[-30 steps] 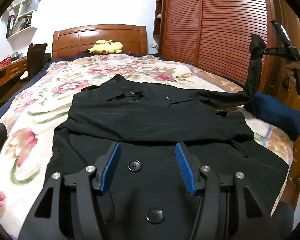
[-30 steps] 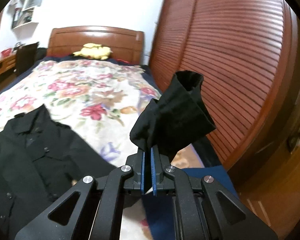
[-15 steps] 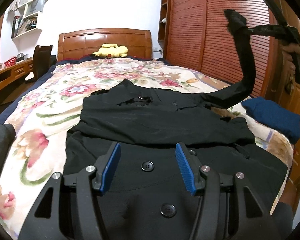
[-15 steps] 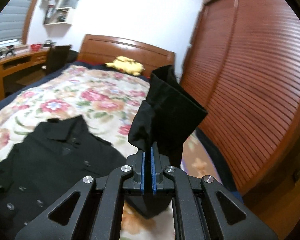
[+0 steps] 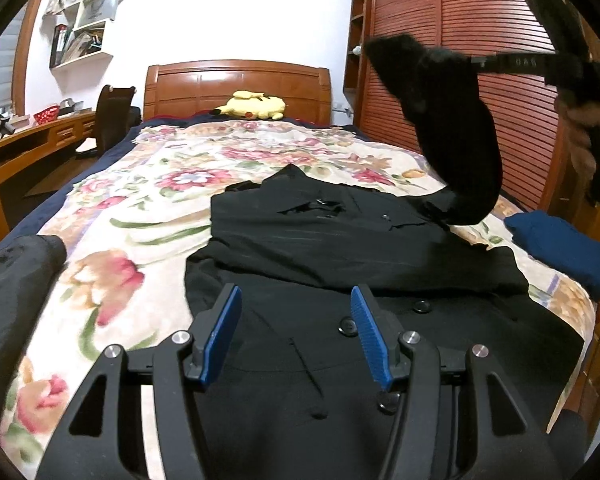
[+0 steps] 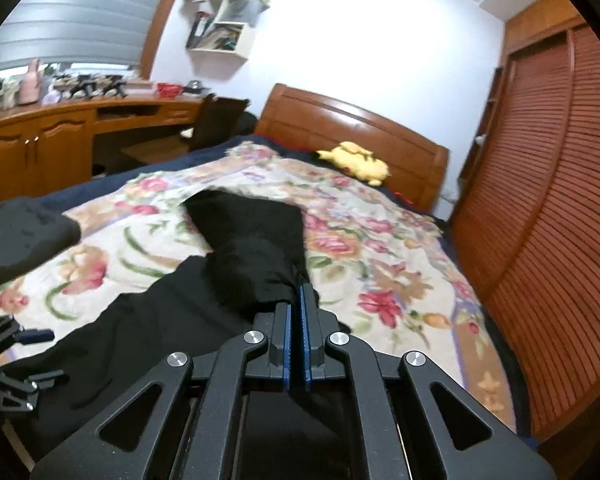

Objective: Fold large clothes
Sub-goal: 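Lift the sleeve and fold it across the coat with the right tool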

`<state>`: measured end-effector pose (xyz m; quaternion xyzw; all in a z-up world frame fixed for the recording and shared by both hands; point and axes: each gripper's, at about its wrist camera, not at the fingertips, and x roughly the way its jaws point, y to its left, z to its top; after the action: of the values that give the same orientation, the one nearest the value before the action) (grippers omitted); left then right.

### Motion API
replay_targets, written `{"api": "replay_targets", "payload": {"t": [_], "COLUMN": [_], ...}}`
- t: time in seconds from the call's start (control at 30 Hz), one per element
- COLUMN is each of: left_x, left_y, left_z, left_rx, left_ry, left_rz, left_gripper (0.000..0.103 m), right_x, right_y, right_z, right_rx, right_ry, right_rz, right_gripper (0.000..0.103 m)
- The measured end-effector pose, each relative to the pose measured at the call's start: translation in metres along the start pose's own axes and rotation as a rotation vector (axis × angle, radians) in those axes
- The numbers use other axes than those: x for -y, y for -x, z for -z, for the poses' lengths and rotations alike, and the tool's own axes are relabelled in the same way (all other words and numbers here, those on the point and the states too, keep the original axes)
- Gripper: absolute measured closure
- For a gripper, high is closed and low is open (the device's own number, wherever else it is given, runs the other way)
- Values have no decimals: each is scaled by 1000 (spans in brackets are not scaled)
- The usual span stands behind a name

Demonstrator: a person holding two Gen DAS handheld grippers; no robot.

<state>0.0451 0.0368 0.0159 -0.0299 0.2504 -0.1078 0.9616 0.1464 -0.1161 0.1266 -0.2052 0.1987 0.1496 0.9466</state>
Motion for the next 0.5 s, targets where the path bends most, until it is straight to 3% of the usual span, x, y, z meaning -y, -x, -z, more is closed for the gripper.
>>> {"api": "replay_targets", "payload": {"t": [0.5], "left_x": [-6], "left_y": [1], "left_z": [-1], "left_rx": [4], "left_ry": [8], "left_rz": [-9], "left_gripper": [47], "right_x": [-32], "right_y": [-18], "right_z": [23], "right_rx": [-79], "right_ry": [-13], "right_rz": [-49], "right_gripper": [102]}}
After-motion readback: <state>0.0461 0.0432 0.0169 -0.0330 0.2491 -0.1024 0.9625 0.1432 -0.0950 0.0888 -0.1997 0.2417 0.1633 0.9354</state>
